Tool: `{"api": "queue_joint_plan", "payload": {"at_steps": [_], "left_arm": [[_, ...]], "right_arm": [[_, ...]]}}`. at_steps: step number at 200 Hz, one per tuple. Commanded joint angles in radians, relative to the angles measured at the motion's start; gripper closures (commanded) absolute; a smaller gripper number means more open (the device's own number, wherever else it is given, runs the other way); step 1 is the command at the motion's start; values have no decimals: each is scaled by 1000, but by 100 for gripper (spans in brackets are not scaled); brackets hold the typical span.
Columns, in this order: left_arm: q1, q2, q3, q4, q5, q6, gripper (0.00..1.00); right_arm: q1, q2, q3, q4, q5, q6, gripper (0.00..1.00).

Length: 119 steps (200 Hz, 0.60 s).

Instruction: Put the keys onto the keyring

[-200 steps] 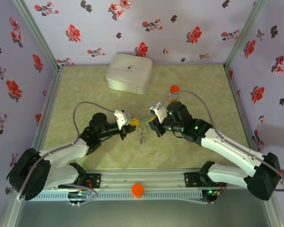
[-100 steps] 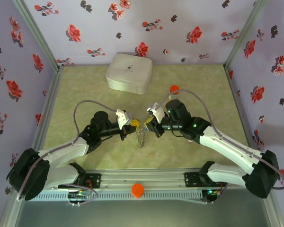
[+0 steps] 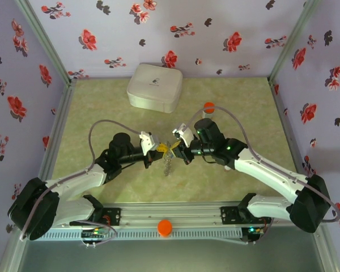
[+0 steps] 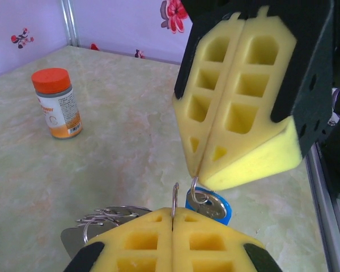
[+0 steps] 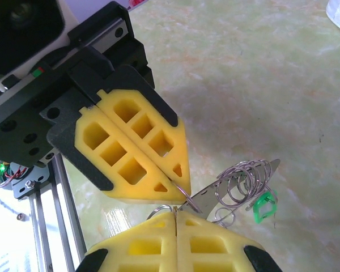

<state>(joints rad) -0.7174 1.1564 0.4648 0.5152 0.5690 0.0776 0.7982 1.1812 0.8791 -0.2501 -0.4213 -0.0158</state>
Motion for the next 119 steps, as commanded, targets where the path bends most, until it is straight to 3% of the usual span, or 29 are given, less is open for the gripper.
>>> {"api": "queue_joint_plan", "payload": {"at_steps": [1, 64, 119], "left_arm": [[-12, -17, 32, -14, 20, 56, 100], [-39, -60, 22, -114, 9, 239, 100], [-42, -86, -8, -36, -33, 224, 100]], "right_arm": [[-5, 7, 37, 32, -16, 18, 100], [-6, 12, 44, 9, 35, 24, 100], [-5, 19, 46, -21, 51, 14, 100]]}}
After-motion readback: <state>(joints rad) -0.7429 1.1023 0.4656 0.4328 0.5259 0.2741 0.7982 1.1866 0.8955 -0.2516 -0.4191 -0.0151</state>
